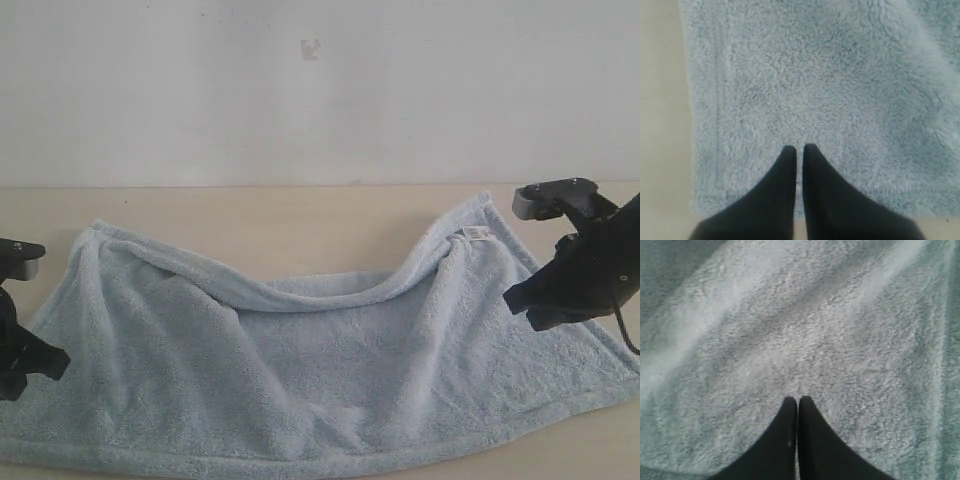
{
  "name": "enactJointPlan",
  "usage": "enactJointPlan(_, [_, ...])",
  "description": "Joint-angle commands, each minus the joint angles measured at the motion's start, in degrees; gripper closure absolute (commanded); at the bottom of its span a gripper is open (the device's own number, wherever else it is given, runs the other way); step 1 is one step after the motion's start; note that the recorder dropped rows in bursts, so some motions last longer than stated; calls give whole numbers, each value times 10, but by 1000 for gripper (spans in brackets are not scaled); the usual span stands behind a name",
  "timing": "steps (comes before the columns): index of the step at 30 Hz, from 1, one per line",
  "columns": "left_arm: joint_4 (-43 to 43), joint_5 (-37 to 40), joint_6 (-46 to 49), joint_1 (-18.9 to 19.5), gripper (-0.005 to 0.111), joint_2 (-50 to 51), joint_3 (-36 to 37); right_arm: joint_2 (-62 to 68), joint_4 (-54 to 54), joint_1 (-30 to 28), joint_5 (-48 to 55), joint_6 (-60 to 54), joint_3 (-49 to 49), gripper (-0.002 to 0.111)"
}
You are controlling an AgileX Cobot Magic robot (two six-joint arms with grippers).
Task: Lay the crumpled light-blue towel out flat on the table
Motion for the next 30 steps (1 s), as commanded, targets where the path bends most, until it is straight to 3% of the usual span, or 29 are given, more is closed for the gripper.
enactJointPlan(1, [0,-26,3,-4,103,9,2,14,-28,0,-34,17,2,108])
enactJointPlan(9, [23,-34,-3,-4,103,57,2,50,-104,0,-50,78,2,108])
enactJointPlan(17, [133,-37,-119,-4,103,70,1,53,-182,0,-60,139,2,108])
enactJointPlan(21, [140,-35,-128,-4,103,70,1,57,-194,0,-58,154,2,108])
enactJointPlan(30, [114,63,-131,-4,103,70,42,87,-215,0,3,194,4,108])
